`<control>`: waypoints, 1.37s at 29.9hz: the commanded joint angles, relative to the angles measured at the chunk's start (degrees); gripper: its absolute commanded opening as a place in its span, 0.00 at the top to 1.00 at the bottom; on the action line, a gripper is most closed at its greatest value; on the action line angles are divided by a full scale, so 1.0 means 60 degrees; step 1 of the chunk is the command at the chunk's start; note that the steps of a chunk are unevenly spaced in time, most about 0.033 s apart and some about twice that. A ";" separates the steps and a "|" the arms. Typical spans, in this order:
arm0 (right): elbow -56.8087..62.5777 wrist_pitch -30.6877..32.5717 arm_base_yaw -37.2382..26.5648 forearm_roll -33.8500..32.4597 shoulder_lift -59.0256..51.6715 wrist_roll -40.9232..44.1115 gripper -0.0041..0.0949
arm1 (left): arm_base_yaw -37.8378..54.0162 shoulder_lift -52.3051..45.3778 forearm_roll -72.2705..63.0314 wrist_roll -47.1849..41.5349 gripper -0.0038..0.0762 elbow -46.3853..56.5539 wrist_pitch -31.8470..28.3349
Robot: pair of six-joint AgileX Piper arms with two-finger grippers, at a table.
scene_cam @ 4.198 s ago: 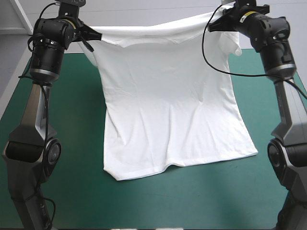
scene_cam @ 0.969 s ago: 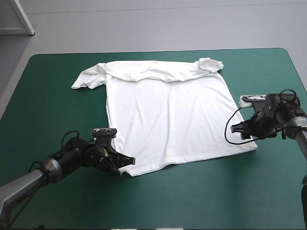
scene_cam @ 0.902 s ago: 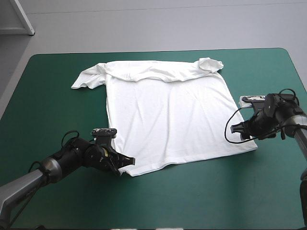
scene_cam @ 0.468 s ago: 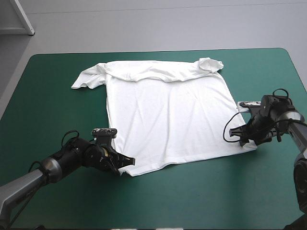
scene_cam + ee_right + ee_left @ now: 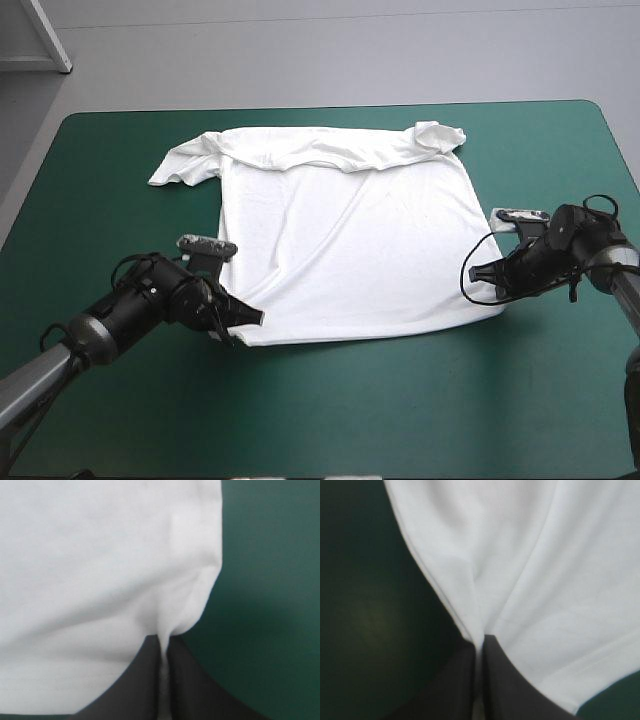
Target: Fold the cloth
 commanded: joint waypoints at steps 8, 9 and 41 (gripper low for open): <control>-0.3277 0.0763 -0.0019 0.0274 -0.2548 -0.0198 0.98 | -0.0028 -0.0228 0.2131 0.0985 0.96 -0.6453 0.2530; -0.3751 0.0834 -0.0019 0.0274 -0.2682 -0.0096 0.98 | -0.0028 -0.0142 0.2181 0.1241 0.96 -0.7319 0.2720; -1.3944 0.0468 -0.0019 -0.0021 -0.2806 0.0447 0.98 | -0.0028 0.1223 0.3847 0.5155 0.96 -1.6921 0.2170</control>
